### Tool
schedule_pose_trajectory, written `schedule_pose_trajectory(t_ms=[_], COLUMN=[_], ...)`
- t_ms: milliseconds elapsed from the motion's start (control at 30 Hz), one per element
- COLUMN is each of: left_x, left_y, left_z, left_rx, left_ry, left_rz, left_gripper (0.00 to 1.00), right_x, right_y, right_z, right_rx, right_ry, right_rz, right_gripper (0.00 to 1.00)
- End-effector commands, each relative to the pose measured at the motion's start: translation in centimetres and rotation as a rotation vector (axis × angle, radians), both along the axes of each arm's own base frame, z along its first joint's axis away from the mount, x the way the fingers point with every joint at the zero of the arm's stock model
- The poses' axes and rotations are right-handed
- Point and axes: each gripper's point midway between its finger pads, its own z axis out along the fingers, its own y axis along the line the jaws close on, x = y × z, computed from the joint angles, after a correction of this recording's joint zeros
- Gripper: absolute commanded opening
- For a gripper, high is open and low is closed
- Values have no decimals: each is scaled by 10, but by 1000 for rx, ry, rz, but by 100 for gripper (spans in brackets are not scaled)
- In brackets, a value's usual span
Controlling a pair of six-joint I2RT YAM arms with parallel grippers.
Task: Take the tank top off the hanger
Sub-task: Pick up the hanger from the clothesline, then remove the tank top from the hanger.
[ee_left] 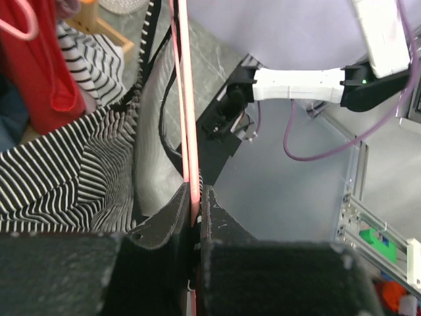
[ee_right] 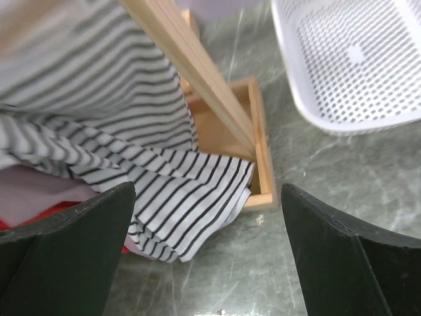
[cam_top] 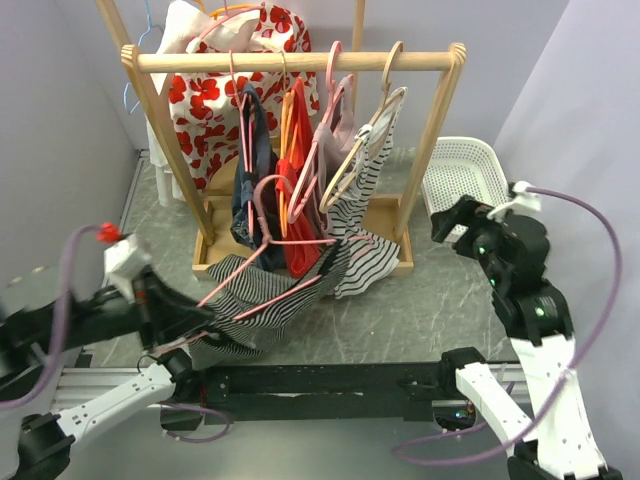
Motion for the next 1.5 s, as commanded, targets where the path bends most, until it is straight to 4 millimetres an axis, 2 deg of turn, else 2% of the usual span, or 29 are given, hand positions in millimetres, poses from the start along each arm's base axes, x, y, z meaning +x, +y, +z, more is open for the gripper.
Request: schedule_pose_trajectory(t_ms=[0, 67, 133, 167, 200, 233, 300, 367, 433, 533, 667, 733, 800, 933, 1133, 1267, 1367, 1400, 1467], left_x=[0, -2, 13, 14, 23, 28, 47, 60, 72, 94, 98, 100, 99, 93, 84, 83, 81, 80, 80], left_y=[-22, -29, -40, -46, -56, -63, -75, -84, -91, -89, -92, -95, -100, -108, -112, -112, -112, -112, -112], left_z=[28, 24, 15, 12, 1, 3, -3, -1, -6, -6, -8, -12, -17, -18, -29, -32, -32, -30, -30], left_rx=[-99, -94, -65, -58, -31, -39, -8, -12, 2, -4, -28, -30, -28, -47, -21, -31, -44, -49, -53], left_ry=[-132, -125, -99, -90, -68, -78, -64, -82, -82, -88, -91, -88, -75, -68, -36, -35, -34, -35, -40], left_rz=[-115, -158, -147, -173, -186, -193, -169, -152, -133, -19, -6, -11, -33, -93, -162, -164, -171, -174, -174], left_gripper=[1, 1, 1, 1, 1, 1, 1, 1, 1, 1, 1, 1, 1, 1, 1, 1, 1, 1, 1], right_x=[-38, -50, -61, -64, -65, -70, -70, -70, -71, -76, -74, -71, -65, -53, -45, -33, -31, -29, -29], right_y=[-18, -17, -10, -6, -2, 11, 25, 44, 50, 56, 66, 76, 78, 81, 96, 101, 106, 105, 109], right_z=[47, 60, 71, 72, 72, 68, 58, 42, 28, 20, 19, 15, 10, -1, 1, -6, -13, -17, -18], right_rx=[-19, -12, 7, 13, 21, 40, 71, 115, 130, 136, 166, 195, 202, 199, 216, 204, 189, 179, 177], right_ry=[-116, -155, -192, -193, -185, -164, -120, -79, -53, -30, -32, -8, 5, 21, 2, 32, 61, 70, 74], right_rz=[-53, -33, 12, 41, 60, 136, 205, 298, 332, 371, 425, 469, 476, 479, 533, 517, 522, 508, 517], right_gripper=[100, 100, 100, 100, 100, 100, 100, 98, 97, 95, 90, 80, 77, 78, 83, 83, 82, 75, 71])
